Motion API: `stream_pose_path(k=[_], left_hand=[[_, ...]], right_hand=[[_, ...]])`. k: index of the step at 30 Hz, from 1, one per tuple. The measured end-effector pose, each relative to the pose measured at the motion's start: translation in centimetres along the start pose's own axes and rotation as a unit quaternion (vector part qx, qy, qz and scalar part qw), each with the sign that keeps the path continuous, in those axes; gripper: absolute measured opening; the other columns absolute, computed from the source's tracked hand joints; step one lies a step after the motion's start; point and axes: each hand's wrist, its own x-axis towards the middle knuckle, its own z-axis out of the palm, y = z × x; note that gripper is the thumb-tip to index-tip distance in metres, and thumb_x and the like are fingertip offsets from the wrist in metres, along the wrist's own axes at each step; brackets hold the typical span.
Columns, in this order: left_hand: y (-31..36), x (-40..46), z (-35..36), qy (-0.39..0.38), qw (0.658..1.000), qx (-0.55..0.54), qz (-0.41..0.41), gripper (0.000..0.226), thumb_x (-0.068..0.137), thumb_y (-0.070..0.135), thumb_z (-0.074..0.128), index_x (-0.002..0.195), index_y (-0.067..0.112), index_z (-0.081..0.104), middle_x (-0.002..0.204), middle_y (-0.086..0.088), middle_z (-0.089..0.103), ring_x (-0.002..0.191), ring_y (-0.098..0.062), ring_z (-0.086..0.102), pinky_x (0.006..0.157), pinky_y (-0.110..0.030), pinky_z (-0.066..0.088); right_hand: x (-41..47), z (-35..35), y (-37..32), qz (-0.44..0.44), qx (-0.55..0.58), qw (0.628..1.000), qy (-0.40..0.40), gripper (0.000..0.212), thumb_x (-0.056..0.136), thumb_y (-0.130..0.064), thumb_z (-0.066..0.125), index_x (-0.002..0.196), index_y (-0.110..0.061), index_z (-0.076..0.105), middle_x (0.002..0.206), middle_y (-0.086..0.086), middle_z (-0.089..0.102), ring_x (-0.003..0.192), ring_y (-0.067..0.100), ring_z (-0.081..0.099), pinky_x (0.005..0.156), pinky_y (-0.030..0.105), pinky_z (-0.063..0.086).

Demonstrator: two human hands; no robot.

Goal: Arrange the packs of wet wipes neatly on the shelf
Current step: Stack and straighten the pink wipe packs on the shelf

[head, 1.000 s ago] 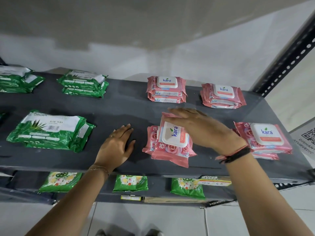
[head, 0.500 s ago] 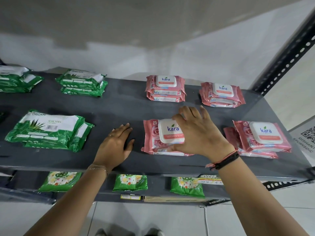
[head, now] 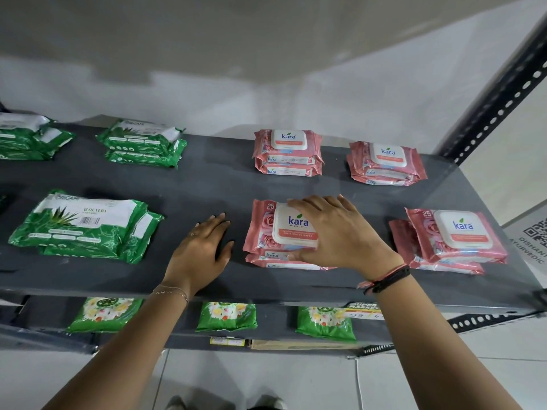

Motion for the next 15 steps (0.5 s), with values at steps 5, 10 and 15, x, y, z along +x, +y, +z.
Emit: stream_pose_path(k=[5, 10, 15], left_hand=[[0.17, 0.05, -0.21, -0.012, 1.000, 0.000, 0.000, 0.039, 0.084, 0.011, 0.059, 0.120, -0.001, 0.049, 0.134, -0.020, 0.046, 0.125, -0.033, 0.041, 0.106, -0.044, 0.027], [0.18, 0.05, -0.28, -0.010, 1.000, 0.004, 0.004, 0.039, 0.084, 0.011, 0.059, 0.120, -0.001, 0.049, 0.135, -0.019, 0.046, 0.125, -0.033, 0.041, 0.106, -0.044, 0.026], [0.25, -0.06, -0.60, -0.017, 1.000, 0.007, 0.016, 0.037, 0.085, 0.012, 0.058, 0.117, -0.003, 0.051, 0.131, -0.023, 0.049, 0.121, -0.037, 0.044, 0.103, -0.048, 0.030]], right_hand=[[0.11, -0.04, -0.12, -0.005, 0.019, 1.000, -0.002, 0.085, 0.067, -0.059, 0.062, 0.135, -0.023, 0.027, 0.136, 0.003, 0.045, 0.123, 0.026, 0.041, 0.111, 0.051, 0.023], [0.14, -0.01, -0.14, -0.002, 0.026, 1.000, -0.010, 0.087, 0.068, -0.058, 0.063, 0.137, -0.025, 0.021, 0.139, 0.002, 0.041, 0.128, 0.025, 0.036, 0.113, 0.055, 0.015], [-0.45, -0.57, -0.45, 0.011, 0.037, 0.999, -0.019, 0.094, 0.070, -0.061, 0.058, 0.141, -0.025, 0.008, 0.150, 0.004, 0.025, 0.138, 0.025, 0.022, 0.111, 0.059, 0.003]])
